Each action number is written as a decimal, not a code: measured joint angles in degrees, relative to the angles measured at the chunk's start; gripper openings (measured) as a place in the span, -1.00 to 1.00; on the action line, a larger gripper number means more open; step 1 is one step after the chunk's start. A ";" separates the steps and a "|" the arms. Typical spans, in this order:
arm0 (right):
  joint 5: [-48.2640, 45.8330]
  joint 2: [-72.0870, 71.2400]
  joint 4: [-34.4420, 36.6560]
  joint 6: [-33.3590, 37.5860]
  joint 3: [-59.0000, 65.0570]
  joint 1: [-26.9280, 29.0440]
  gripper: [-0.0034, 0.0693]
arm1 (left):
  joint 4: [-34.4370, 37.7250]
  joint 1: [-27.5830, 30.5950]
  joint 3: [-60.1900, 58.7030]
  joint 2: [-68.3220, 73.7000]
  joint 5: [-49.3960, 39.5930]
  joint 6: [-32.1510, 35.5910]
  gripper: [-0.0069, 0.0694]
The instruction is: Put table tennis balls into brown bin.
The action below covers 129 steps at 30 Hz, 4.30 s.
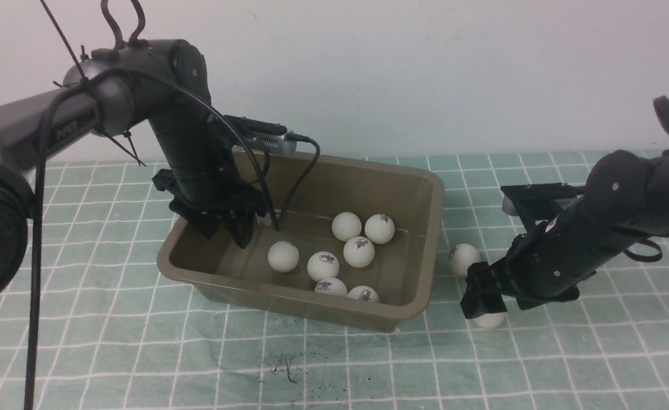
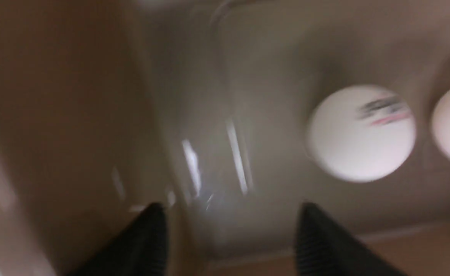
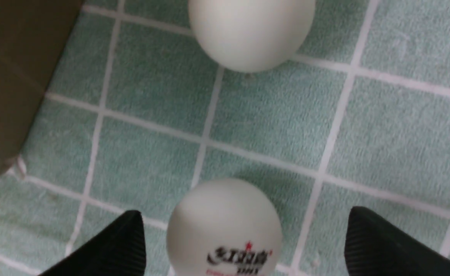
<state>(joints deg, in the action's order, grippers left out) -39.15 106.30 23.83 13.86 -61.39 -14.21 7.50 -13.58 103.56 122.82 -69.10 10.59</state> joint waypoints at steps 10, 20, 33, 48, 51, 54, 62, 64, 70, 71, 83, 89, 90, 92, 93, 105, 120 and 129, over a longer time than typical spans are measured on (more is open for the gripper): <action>-4.71 1.30 0.12 1.49 -2.80 0.19 0.10 | 0.77 1.86 0.00 -12.58 -1.11 -1.75 -0.82; -10.65 -2.63 8.90 5.00 -24.60 -7.08 0.10 | 2.13 14.51 -13.59 -26.13 -1.18 -2.07 -0.83; -24.71 4.20 -10.57 -4.12 -36.34 -0.44 0.48 | 8.05 14.83 -32.22 -27.79 9.81 3.48 -0.83; -14.63 13.83 2.95 1.21 -25.96 3.33 0.50 | 9.24 14.83 -34.97 -35.44 10.39 4.14 -0.83; -13.60 15.37 2.00 0.92 -25.96 3.18 0.49 | 9.24 14.83 -34.97 -35.44 9.90 4.42 -0.83; -13.90 16.12 -0.60 -1.40 -26.21 3.18 0.06 | 9.24 14.83 -34.97 -35.44 9.58 4.48 -0.83; -21.99 8.31 0.34 -4.87 -31.33 2.09 0.09 | 9.18 14.83 -34.97 -36.74 9.54 4.91 -0.83; -20.75 5.48 3.72 -2.63 -32.93 -1.44 0.09 | 9.18 14.83 -34.97 -37.31 9.30 4.90 -0.83; -19.37 8.14 4.34 0.59 -37.03 -8.47 0.12 | 9.18 14.83 -35.01 -39.55 6.92 4.97 -0.83; -20.29 8.82 4.21 0.01 -38.08 -8.95 0.19 | 9.18 14.83 -35.01 -40.17 6.40 5.18 -0.83; -31.50 -9.21 -12.94 -13.86 -43.33 -9.93 -0.50 | 10.74 14.83 -38.53 -58.36 3.47 6.91 -0.83; -17.67 -42.51 -20.34 -21.56 -16.33 -11.70 -0.93 | 13.54 14.83 -46.56 -73.17 6.98 9.20 -0.83; -13.44 -47.10 -21.22 -22.13 -11.71 -11.77 -0.94 | 13.60 14.83 -47.75 -75.04 7.67 9.25 -0.83; -2.66 -56.51 -22.52 -23.00 -1.91 -11.77 -0.94 | 13.71 14.83 -50.40 -79.21 10.11 9.38 -0.83; -2.66 -57.68 -22.66 -23.00 -0.64 -11.77 -0.94 | 13.71 14.83 -51.24 -80.57 10.59 9.38 -0.83; 29.61 -106.68 -25.69 -24.49 42.13 -11.77 -0.94 | 18.20 14.83 -66.90 -102.01 24.14 9.44 -0.83; 32.65 -107.04 -28.20 -24.67 42.95 -11.77 -0.93 | 15.35 14.83 -80.58 -123.36 29.95 9.60 -0.83; 32.65 -107.04 -28.20 -24.74 42.95 -11.77 -0.93 | 15.70 14.83 -80.67 -123.69 27.34 9.60 -0.83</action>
<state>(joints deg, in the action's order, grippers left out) -6.50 -0.74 -4.37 -10.88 -18.43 -25.97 23.20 1.25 22.90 -0.87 -41.77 20.18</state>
